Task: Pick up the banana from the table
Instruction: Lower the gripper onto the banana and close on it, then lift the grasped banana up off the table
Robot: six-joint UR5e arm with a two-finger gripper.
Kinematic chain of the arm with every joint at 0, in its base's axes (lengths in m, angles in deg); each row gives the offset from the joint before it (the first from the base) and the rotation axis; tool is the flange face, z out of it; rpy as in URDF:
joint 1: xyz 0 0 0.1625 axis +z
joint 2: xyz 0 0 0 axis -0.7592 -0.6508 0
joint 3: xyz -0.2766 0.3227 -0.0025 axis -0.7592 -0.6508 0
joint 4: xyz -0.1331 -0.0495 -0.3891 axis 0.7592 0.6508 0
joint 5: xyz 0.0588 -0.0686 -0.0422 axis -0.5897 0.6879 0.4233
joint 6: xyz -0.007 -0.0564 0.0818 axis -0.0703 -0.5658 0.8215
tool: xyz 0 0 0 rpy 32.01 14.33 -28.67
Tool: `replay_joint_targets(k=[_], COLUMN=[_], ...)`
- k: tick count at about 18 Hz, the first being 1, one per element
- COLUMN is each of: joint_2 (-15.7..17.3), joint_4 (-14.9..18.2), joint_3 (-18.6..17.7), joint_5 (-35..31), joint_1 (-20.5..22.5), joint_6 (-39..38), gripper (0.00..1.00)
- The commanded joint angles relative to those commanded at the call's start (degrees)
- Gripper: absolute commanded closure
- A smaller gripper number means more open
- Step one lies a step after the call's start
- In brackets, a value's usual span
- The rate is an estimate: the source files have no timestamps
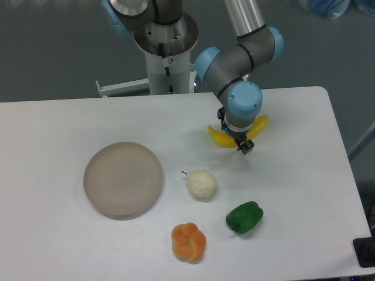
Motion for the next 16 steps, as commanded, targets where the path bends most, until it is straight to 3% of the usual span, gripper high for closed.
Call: replay_joint_targets(k=[2,5,9,16], joint_2=[0.0,0.2,0.3,0.6], joint_4=[0.0,0.2,2.3,12.8], joint_3=[0.4,1.3,4.1,15.5], joint_5=[0.0,-0.2,-0.2,0.6], joint_1=[0.0,0.6,1.2,3.7], joint_6=[-0.5,0.2,0.4,-0.1], gripper=[0.55,0.69,0.70,0.71])
